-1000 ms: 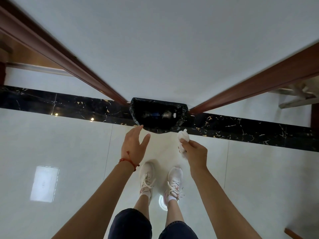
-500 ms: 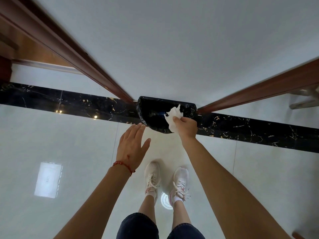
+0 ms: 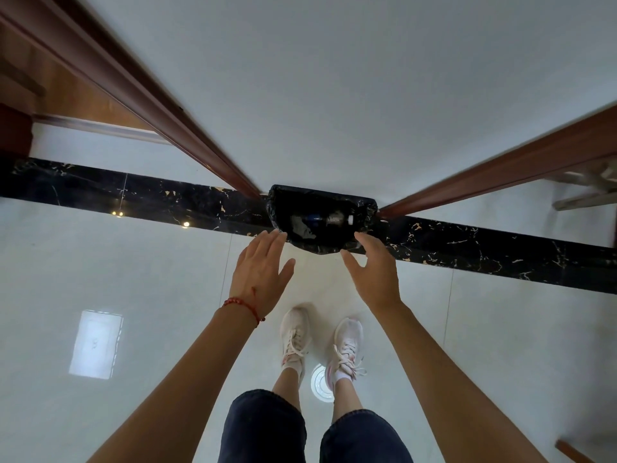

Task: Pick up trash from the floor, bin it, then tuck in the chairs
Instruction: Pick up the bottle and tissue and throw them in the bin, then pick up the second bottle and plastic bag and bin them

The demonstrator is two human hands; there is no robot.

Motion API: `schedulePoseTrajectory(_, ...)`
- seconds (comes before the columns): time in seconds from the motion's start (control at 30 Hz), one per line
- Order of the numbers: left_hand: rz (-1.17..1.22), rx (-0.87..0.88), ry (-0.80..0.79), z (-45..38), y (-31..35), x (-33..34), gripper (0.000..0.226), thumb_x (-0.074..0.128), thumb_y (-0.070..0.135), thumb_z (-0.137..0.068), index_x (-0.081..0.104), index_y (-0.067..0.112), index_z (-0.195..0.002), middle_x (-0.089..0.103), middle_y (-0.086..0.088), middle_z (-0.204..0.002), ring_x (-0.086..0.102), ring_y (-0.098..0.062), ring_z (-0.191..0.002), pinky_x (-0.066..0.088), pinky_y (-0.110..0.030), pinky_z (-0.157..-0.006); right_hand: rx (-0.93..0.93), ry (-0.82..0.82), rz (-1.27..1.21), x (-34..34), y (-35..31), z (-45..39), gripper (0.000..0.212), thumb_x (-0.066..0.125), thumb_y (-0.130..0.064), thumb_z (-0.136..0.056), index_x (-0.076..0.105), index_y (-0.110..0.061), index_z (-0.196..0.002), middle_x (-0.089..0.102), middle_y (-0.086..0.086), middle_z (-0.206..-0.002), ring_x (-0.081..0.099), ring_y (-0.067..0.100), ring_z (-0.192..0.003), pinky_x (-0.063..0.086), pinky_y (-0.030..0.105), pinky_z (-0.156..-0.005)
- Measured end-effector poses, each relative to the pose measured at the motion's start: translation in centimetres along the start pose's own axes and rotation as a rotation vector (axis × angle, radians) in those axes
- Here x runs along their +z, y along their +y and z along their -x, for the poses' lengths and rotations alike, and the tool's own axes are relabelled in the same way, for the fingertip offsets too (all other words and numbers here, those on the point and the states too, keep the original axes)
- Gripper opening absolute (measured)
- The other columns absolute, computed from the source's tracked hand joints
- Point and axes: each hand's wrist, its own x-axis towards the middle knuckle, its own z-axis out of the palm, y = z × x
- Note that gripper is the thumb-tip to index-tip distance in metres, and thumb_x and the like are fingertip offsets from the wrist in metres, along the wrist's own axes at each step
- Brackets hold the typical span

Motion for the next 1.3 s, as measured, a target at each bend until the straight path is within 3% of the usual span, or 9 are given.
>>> schedulePoseTrajectory(0.17,-0.035,0.065,0.024,1.4,2.2,-1.9,0.050,0.039,0.031,-0.094,0.035,0.006,-0.137,0.038,-0.013,-0.144,0.027,-0.028,-0.137,0.021,-0.038,-0.111,-0.145,0.003,0.220,-3.2,-1.2,2.7,0.049,0.052,-0.030,-0.092,0.042,-0.011,-0.136,0.039,0.006,-0.146,0.032,0.017,-0.137,0.035,0.032,-0.103)
schedulePoseTrajectory(0.3,-0.061,0.097,0.031,3.1,4.8,-3.7,0.050,0.041,0.031,-0.094,0.034,0.008,-0.138,0.037,-0.012,-0.145,0.024,-0.028,-0.138,0.017,-0.036,-0.112,-0.221,0.080,0.263,-6.2,-3.1,5.3,0.048,0.055,-0.029,-0.091,0.046,-0.008,-0.133,0.044,0.009,-0.142,0.038,0.021,-0.134,0.043,0.035,-0.098)
schedulePoseTrajectory(0.43,-0.075,0.136,0.055,5.4,7.7,-6.1,0.052,0.040,0.032,-0.094,0.030,0.009,-0.139,0.033,-0.010,-0.147,0.021,-0.026,-0.139,0.013,-0.034,-0.113,-0.282,0.101,0.315,-9.7,-4.9,7.6,0.049,0.054,-0.029,-0.091,0.045,-0.007,-0.133,0.044,0.011,-0.142,0.037,0.023,-0.134,0.040,0.034,-0.100)
schedulePoseTrajectory(0.57,-0.078,0.147,0.116,7.9,9.9,-8.8,0.061,0.027,0.046,-0.090,0.036,0.008,-0.137,0.038,-0.012,-0.144,0.027,-0.028,-0.137,0.018,-0.038,-0.112,-0.316,0.172,0.316,-13.1,-6.6,9.9,0.047,0.058,-0.027,-0.089,0.049,-0.004,-0.130,0.048,0.015,-0.138,0.043,0.028,-0.129,0.040,0.036,-0.100)
schedulePoseTrajectory(0.7,-0.080,0.160,0.160,10.1,11.6,-11.1,0.051,0.042,0.034,-0.093,0.036,0.008,-0.137,0.037,-0.011,-0.145,0.025,-0.028,-0.138,0.019,-0.038,-0.112,-0.364,0.227,0.310,-16.0,-7.8,12.2,0.047,0.060,-0.025,-0.087,0.052,-0.002,-0.127,0.051,0.017,-0.134,0.046,0.031,-0.126,0.039,0.035,-0.098)
schedulePoseTrajectory(1.03,-0.190,0.269,0.203,14.9,16.6,-14.1,0.067,0.022,0.048,-0.085,0.041,0.006,-0.134,0.044,-0.013,-0.140,0.033,-0.030,-0.134,0.013,-0.034,-0.107,-0.411,0.244,0.303,-21.1,-9.0,17.2,0.047,0.057,-0.029,-0.090,0.049,-0.005,-0.130,0.049,0.014,-0.137,0.044,0.027,-0.128,0.042,0.037,-0.099)
schedulePoseTrajectory(1.13,-0.194,0.298,0.195,15.2,18.3,-14.5,0.060,0.028,0.045,-0.091,0.035,0.008,-0.137,0.036,-0.012,-0.145,0.024,-0.028,-0.138,0.009,-0.032,-0.110,-0.405,0.282,0.308,-22.6,-8.7,18.0,0.046,0.058,-0.028,-0.089,0.050,-0.005,-0.129,0.051,0.015,-0.134,0.047,0.028,-0.125,0.043,0.036,-0.098)
schedulePoseTrajectory(1.3,-0.206,0.373,0.194,14.8,20.7,-15.2,0.065,0.022,0.048,-0.088,0.037,0.006,-0.136,0.039,-0.014,-0.144,0.026,-0.030,-0.137,0.021,-0.041,-0.111,-0.353,0.351,0.340,-24.7,-8.3,19.2,0.048,0.053,-0.034,-0.086,0.056,-0.001,-0.121,0.059,0.019,-0.124,0.056,0.033,-0.115,0.048,0.040,-0.092)
